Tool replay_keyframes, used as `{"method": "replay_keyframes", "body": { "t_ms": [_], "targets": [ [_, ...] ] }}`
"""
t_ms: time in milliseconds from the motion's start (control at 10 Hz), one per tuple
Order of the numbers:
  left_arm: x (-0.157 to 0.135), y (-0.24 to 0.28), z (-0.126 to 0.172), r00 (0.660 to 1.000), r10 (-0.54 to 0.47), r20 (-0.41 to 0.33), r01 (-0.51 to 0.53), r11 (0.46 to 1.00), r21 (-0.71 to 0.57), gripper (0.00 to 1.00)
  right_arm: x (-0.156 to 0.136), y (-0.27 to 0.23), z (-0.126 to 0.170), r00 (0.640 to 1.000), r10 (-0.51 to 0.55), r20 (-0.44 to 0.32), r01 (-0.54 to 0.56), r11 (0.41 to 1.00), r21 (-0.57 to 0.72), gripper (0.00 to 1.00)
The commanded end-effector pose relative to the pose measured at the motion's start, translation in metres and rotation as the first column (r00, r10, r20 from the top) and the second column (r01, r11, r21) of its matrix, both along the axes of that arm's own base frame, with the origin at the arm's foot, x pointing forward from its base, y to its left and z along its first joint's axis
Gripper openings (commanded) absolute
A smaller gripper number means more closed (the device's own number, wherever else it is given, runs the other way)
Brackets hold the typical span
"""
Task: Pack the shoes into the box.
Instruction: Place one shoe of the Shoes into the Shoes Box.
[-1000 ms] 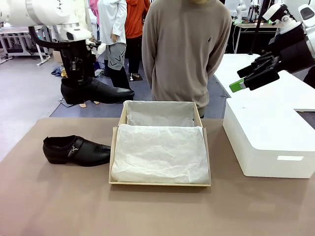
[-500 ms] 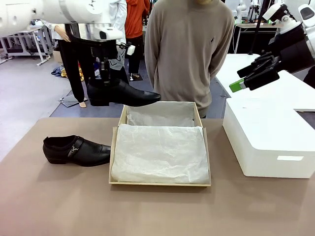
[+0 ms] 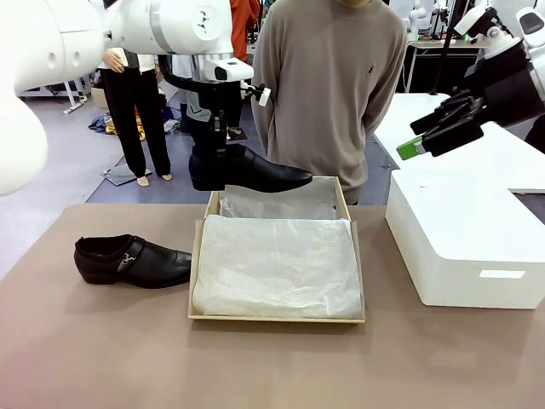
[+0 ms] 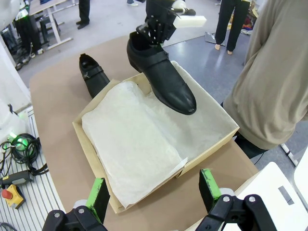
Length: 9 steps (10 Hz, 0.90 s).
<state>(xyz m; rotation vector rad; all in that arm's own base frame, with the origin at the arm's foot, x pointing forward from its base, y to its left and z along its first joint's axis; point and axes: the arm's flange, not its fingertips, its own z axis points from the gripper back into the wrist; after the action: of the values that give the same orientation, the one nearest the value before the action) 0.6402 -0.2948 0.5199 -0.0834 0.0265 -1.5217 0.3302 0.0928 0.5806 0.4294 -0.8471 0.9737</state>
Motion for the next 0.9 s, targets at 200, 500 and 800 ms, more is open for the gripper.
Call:
{"method": "replay_keyframes", "body": {
  "t_ms": [200, 500, 800],
  "targets": [
    [0.010, -0.003, 0.001, 1.000, -0.011, 0.023, 0.012, 0.999, -0.051, 0.00, 0.002, 0.000, 0.000, 1.000, 0.016, 0.011, -0.016, 1.000, 0.012, 1.00],
    [0.007, -0.006, -0.009, 1.000, 0.000, 0.020, 0.001, 1.000, -0.014, 0.00, 0.002, 0.000, 0.000, 1.000, 0.016, 0.011, -0.016, 1.000, 0.012, 1.00],
    [0.008, -0.007, -0.014, 1.000, -0.002, 0.019, 0.002, 1.000, -0.016, 0.00, 0.002, 0.000, 0.000, 1.000, 0.016, 0.011, -0.016, 1.000, 0.012, 1.00]
  ]
}}
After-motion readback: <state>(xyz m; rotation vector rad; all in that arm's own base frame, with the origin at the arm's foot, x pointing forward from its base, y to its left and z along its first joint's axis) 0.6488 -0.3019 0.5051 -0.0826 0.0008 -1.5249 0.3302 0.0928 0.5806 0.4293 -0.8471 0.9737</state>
